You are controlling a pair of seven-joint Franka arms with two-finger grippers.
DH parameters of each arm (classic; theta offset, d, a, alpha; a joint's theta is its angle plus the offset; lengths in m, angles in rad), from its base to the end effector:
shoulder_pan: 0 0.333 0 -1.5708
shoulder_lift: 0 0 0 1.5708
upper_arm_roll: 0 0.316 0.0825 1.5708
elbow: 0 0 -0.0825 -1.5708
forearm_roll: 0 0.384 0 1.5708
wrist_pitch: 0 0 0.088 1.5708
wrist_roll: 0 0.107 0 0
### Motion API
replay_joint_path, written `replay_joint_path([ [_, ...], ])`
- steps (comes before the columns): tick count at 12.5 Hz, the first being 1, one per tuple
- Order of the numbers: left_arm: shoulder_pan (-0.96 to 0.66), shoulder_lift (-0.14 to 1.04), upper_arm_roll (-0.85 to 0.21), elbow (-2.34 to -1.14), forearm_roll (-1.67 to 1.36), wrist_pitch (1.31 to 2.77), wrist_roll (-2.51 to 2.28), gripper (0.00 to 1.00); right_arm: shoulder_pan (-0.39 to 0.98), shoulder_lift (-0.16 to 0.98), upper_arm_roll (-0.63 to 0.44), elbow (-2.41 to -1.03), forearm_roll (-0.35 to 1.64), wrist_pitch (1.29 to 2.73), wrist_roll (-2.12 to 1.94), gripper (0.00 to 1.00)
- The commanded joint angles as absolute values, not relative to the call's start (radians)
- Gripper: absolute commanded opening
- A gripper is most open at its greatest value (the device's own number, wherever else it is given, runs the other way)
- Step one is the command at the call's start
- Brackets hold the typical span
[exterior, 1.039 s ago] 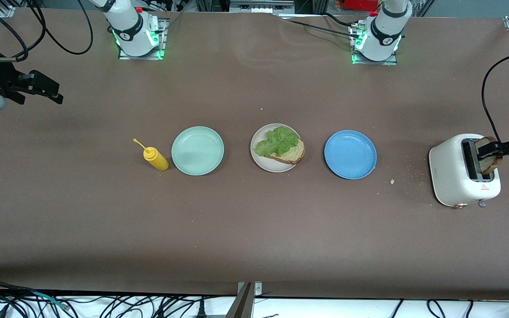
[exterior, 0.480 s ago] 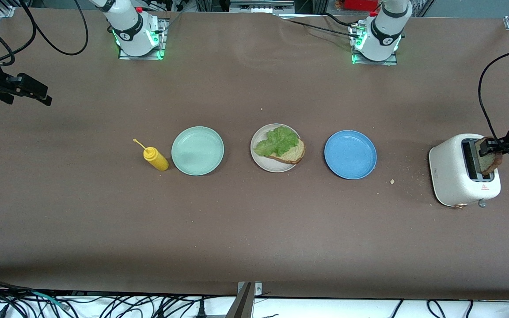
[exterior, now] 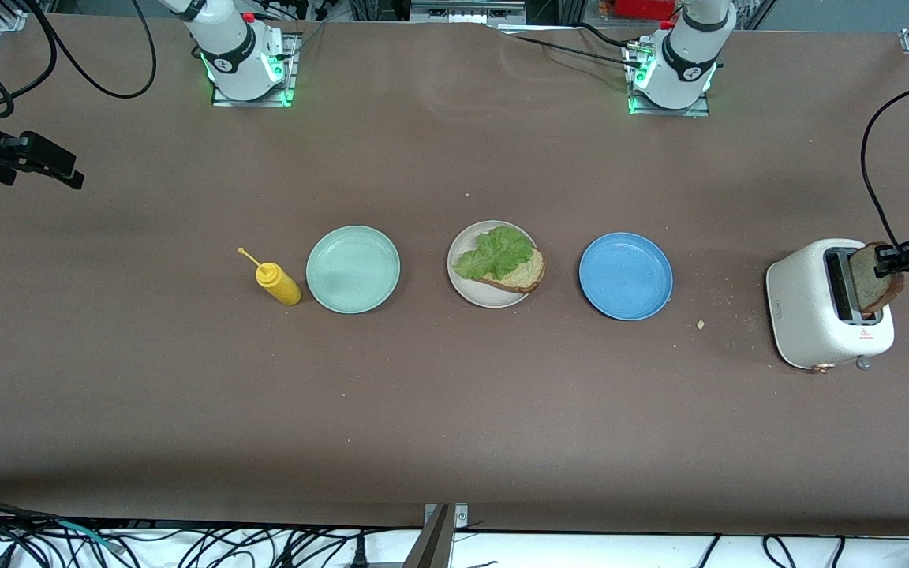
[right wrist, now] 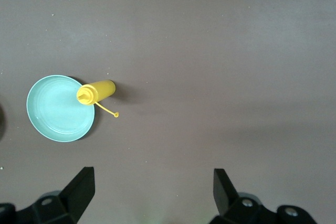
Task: Make sandwich in beige plate with both arms
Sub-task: 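Grasp the toast slice in the toaster with the left gripper and lift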
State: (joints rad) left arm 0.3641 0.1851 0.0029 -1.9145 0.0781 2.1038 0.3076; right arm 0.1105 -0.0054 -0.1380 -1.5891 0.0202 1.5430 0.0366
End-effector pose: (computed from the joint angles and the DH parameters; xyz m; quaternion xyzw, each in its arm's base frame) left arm 0.5596 0.2190 0.3994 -0.9994 -0.0099 0.0093 0.0327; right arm 0.5493 -0.0131 0.6165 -0.9992 0.0320 0.0204 0.0104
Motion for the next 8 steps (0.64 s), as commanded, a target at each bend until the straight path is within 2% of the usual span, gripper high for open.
replay_joint_path([
  [1,0.373,0.161,-0.012,-1.769,0.117,1.897,0.321,0.00,0.101,0.005,-0.150,-1.555,0.009,1.519,0.025,1.00],
  [4,0.364,0.160,-0.043,-1.642,0.156,1.749,0.322,0.00,0.101,0.005,-0.163,-1.548,0.014,1.522,0.026,1.00],
  [8,0.362,0.169,-0.197,-1.540,0.134,1.573,0.311,0.00,0.103,0.006,-0.161,-1.548,0.015,1.525,0.029,1.00],
])
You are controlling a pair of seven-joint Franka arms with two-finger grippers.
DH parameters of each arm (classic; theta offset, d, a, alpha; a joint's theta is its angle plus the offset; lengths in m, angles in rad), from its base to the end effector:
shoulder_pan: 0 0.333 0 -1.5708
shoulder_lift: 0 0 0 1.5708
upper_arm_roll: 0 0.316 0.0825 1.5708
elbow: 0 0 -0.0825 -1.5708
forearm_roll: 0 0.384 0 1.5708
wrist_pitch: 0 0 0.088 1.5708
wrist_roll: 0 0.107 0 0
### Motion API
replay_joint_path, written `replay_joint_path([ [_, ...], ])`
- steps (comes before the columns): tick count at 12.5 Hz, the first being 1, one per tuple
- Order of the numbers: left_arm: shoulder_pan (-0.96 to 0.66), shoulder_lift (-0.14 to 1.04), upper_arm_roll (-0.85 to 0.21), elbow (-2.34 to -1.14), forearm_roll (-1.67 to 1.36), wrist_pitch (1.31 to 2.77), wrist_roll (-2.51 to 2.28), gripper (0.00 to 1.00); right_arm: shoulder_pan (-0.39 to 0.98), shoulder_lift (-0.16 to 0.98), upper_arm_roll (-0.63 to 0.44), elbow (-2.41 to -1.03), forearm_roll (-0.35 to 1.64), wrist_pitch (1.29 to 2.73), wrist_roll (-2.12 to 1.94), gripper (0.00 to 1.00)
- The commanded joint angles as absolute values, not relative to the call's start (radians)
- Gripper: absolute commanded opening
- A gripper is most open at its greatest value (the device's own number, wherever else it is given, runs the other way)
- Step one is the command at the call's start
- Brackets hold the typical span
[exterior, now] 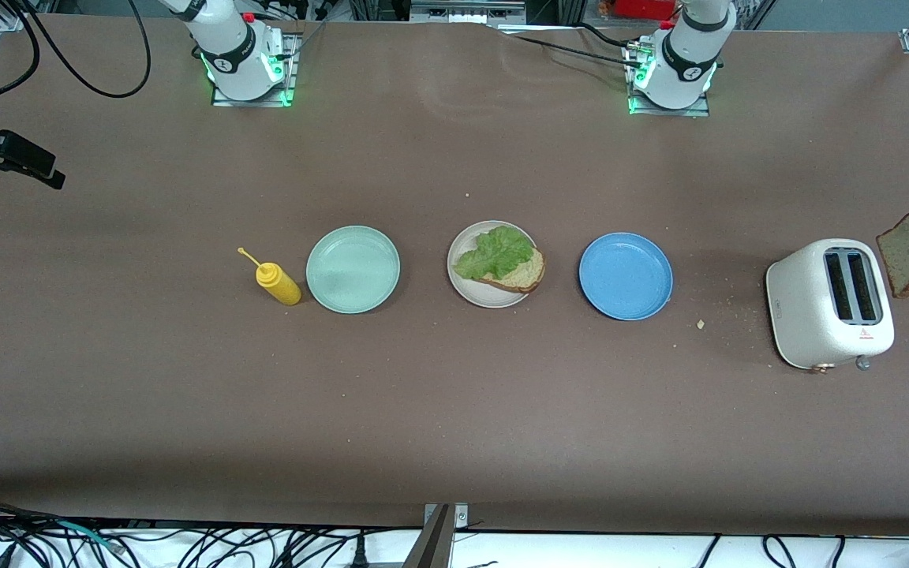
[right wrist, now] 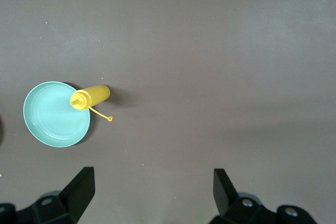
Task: Make sandwich in beige plate with both arms
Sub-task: 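Carry the toast slice with the left gripper over the beige plate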
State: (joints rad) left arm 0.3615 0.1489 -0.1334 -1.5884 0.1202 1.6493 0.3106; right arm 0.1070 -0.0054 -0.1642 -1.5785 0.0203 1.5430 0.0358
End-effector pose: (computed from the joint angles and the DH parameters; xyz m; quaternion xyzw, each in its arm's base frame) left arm 0.5796 0.1519 0.5379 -0.9967 0.0481 0.0549 0.0365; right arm 0.5490 -0.0295 0.6214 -0.9988 0.0463 0.0150 0.0108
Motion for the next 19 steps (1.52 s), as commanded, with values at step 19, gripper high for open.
replay_joint_path([
  [19,0.002,0.546,-0.279,-1.560,-0.816,1.719,0.012,0.00,0.103,0.003,-0.170,-1.546,0.012,1.519,0.025,1.00],
])
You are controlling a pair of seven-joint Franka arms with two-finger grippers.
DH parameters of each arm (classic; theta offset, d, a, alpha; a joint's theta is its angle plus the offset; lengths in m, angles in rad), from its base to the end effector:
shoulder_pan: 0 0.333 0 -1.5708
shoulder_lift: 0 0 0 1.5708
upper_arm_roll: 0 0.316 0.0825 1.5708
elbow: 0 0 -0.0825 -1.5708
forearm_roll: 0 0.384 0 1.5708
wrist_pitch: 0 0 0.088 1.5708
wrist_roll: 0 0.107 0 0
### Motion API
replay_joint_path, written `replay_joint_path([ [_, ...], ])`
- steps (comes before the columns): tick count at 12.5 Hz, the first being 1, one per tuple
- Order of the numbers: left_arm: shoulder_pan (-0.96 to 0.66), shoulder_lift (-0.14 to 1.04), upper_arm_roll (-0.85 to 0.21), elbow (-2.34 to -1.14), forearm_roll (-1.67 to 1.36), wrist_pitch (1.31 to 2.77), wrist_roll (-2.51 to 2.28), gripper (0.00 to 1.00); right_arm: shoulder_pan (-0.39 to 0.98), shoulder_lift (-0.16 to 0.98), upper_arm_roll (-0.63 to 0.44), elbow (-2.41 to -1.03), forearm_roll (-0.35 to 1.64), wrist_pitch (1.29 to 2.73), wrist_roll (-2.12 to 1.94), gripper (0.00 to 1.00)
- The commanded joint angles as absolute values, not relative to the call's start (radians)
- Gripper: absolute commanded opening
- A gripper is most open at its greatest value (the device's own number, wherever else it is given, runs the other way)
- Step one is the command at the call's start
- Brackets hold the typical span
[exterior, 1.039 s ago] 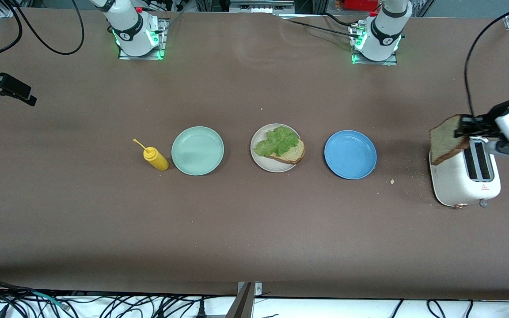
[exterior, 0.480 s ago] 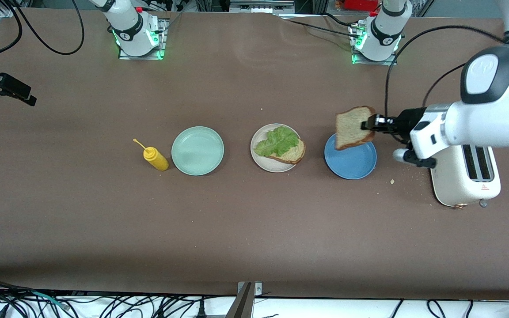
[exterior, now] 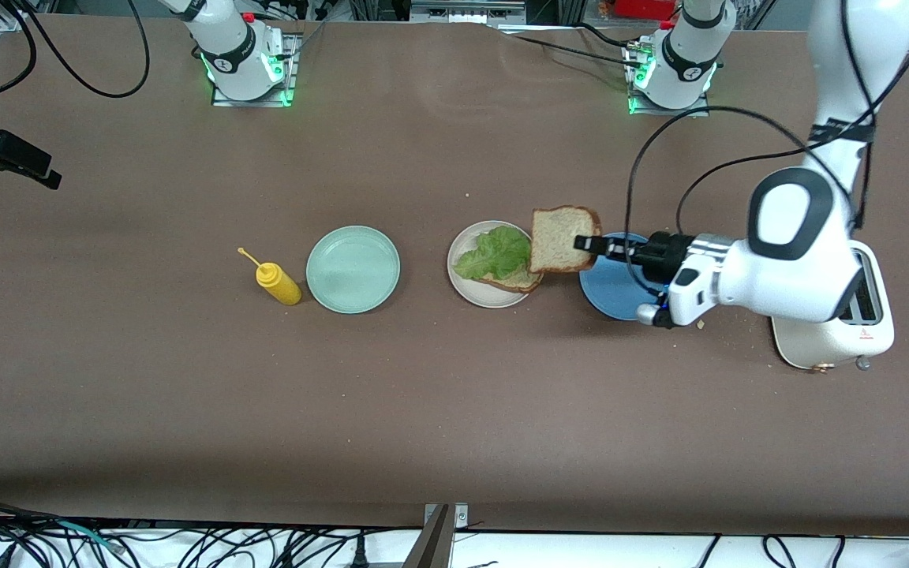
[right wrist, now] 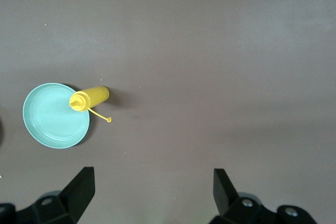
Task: Make sandwich in beige plate with both arms
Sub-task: 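Carry the toast slice with the left gripper over the beige plate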
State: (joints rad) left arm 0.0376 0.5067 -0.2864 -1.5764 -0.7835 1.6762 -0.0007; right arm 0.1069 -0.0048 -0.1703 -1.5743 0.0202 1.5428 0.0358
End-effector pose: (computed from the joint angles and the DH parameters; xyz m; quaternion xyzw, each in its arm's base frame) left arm 0.6240 -0.2022 0.3651 0.8853 0.0059 -0.2308 0.4037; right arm 0.5490 -0.0329 0.6231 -0.9986 0.0494 0.0132 0.0107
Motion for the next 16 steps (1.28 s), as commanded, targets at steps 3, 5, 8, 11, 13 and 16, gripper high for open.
replay_joint_path([
  [3,-0.023,0.578,-0.279,-1.612,-0.897,1.807,0.170,0.00,0.103,0.003,-0.172,-1.537,0.012,1.519,0.025,1.00],
  [5,-0.025,0.578,-0.279,-1.678,-0.937,1.850,0.279,0.00,0.103,0.003,-0.172,-1.531,0.012,1.516,0.023,1.00],
  [8,-0.034,0.578,-0.307,-1.797,-1.040,1.972,0.409,0.00,0.103,0.002,-0.173,-1.531,0.012,1.514,0.025,1.00],
  [11,-0.057,0.592,-0.308,-1.880,-1.187,2.048,0.595,0.00,0.103,0.002,-0.170,-1.531,0.012,1.514,0.025,1.00],
  [13,-0.055,0.609,-0.307,-1.907,-1.201,2.051,0.676,0.00,0.103,0.002,-0.172,-1.531,0.012,1.514,0.025,1.00],
  [16,-0.041,0.620,-0.307,-1.913,-1.203,2.049,0.693,0.58,0.103,0.002,-0.172,-1.531,0.011,1.514,0.025,1.00],
])
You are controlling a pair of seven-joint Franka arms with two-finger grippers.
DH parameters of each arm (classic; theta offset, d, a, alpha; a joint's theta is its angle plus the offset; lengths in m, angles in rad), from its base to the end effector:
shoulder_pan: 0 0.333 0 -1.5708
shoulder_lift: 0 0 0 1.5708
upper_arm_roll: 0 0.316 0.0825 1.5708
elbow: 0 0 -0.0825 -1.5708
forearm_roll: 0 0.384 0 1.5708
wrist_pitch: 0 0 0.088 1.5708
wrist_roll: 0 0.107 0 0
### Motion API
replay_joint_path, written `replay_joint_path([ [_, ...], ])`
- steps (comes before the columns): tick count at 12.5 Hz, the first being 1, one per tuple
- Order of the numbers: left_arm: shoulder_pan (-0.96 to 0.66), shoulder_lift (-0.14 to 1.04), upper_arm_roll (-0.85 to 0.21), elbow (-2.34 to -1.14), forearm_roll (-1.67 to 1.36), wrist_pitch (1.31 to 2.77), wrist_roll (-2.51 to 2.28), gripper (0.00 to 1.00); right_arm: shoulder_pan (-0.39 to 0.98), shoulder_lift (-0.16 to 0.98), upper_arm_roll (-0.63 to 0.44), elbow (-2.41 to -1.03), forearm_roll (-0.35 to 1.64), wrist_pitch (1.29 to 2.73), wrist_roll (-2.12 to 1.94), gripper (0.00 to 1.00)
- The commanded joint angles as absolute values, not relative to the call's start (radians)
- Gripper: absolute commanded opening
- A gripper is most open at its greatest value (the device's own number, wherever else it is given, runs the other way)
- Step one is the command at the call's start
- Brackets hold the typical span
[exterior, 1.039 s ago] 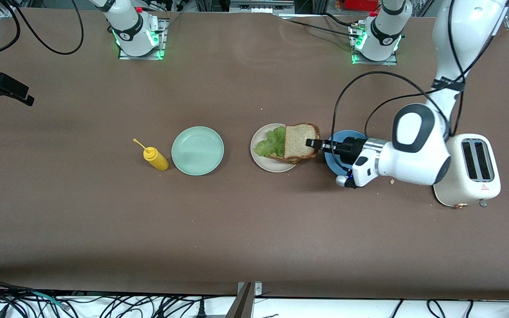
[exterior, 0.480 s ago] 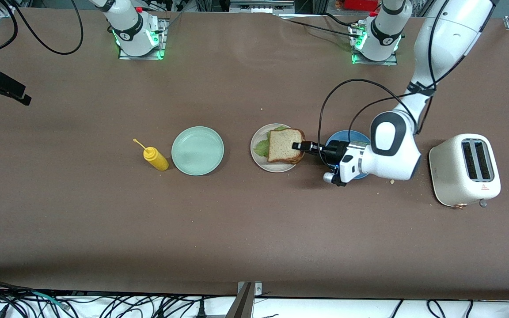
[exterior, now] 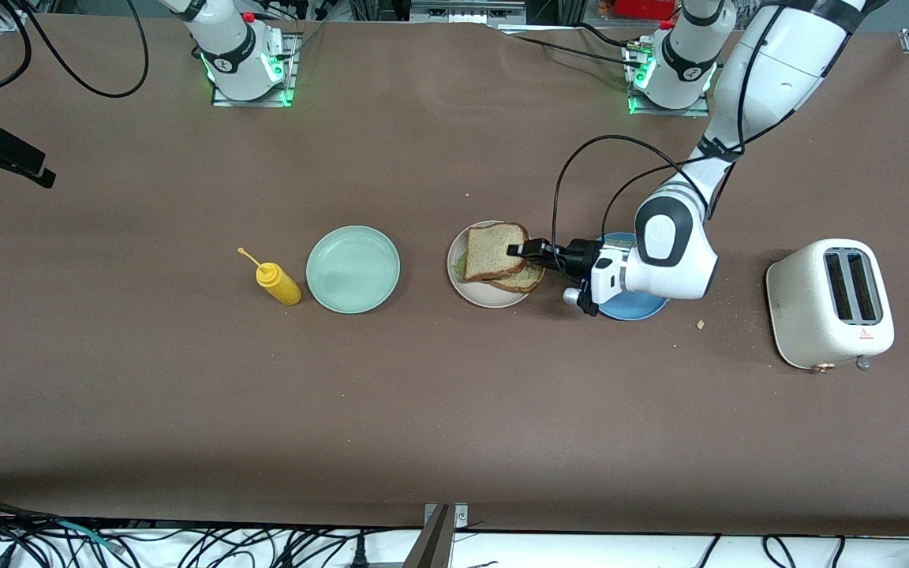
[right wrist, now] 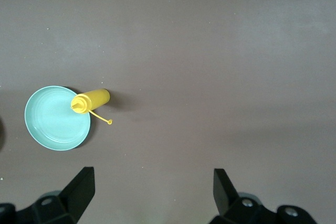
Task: Make sandwich in beige plate with both arms
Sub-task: 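Lower the toast onto the lettuce and open the left gripper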
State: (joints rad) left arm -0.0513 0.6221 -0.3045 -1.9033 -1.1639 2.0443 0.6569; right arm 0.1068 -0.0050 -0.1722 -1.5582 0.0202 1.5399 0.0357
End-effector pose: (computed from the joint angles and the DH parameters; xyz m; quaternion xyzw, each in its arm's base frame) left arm 0.5497 -0.2523 0.1842 0.8420 -0.0573 -0.1305 0.5203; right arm 0.5490 -0.0340 0.6305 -0.9987 0.0503 0.0065 0.0106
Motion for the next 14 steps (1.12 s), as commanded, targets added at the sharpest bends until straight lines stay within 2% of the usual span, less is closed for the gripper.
replay_joint_path([
  [1,-0.041,0.627,-0.304,-1.916,-1.200,2.049,0.695,1.00,0.103,0.002,-0.172,-1.531,0.011,1.514,0.025,1.00],
  [5,-0.040,0.615,-0.296,-1.917,-1.181,2.049,0.695,1.00,0.103,0.002,-0.172,-1.531,0.011,1.514,0.025,1.00],
  [14,0.029,0.496,-0.285,-1.902,-0.807,2.033,0.594,1.00,0.103,0.002,-0.172,-1.531,0.011,1.514,0.025,1.00],
])
